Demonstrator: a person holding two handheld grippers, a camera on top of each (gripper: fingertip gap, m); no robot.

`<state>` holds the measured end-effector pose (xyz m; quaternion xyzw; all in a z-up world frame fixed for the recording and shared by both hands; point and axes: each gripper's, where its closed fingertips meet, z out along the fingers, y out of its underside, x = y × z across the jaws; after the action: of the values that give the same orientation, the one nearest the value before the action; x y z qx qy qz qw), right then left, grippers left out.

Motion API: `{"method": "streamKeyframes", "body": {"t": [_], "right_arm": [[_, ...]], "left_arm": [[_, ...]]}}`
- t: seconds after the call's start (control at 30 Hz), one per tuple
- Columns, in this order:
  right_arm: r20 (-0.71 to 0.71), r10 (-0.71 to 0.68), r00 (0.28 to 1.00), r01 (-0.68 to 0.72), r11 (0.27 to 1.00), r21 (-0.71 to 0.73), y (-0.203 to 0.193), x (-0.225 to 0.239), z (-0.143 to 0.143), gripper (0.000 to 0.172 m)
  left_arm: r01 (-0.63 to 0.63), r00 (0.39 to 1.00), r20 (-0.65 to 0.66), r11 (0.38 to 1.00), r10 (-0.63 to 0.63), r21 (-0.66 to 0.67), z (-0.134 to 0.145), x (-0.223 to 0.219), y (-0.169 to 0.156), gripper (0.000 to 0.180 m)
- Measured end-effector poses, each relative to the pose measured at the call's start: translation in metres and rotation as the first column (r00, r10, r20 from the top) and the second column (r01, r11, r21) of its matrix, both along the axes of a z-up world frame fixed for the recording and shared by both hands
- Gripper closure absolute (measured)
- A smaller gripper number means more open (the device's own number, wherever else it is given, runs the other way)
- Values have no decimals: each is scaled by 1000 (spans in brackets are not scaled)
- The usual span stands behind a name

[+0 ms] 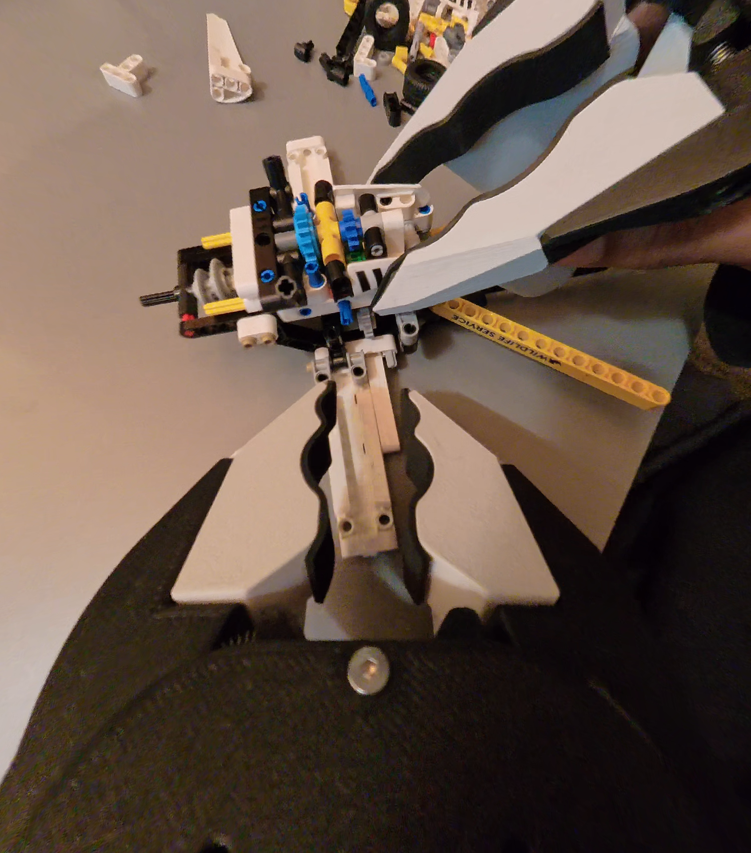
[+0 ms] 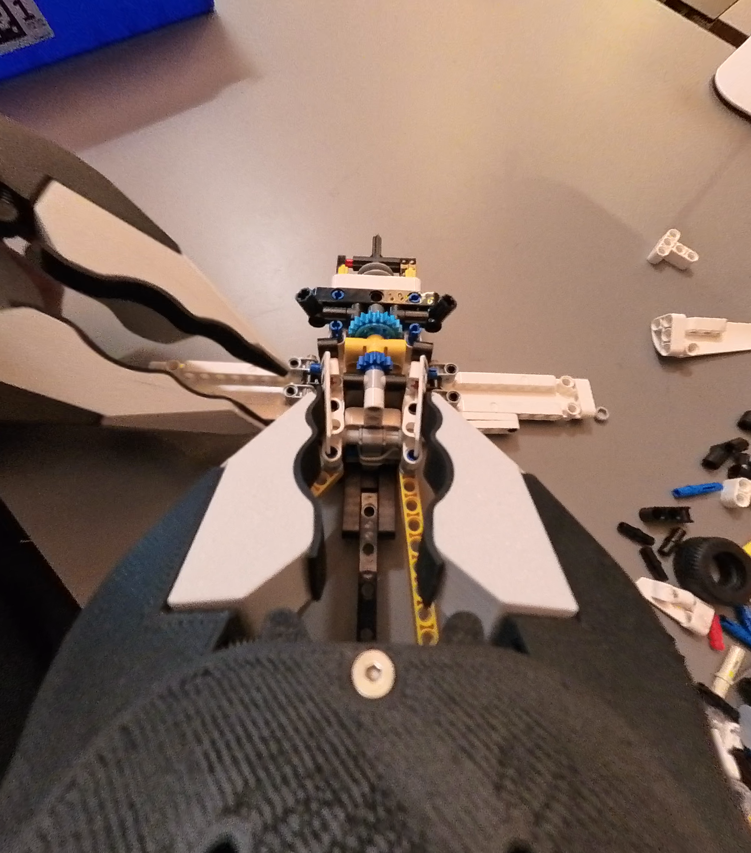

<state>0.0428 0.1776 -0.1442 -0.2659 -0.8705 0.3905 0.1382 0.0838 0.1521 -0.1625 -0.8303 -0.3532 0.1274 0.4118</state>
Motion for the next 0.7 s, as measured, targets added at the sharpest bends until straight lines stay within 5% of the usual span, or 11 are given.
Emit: {"method": "streamKeyframes", "body": {"t": [0.7], "right_arm": [[12,15,1000,-15,1000,5,0,0,0,130]], "left_arm": [[-37,998,58,999,35,38,-8,25,-38,144]]}}
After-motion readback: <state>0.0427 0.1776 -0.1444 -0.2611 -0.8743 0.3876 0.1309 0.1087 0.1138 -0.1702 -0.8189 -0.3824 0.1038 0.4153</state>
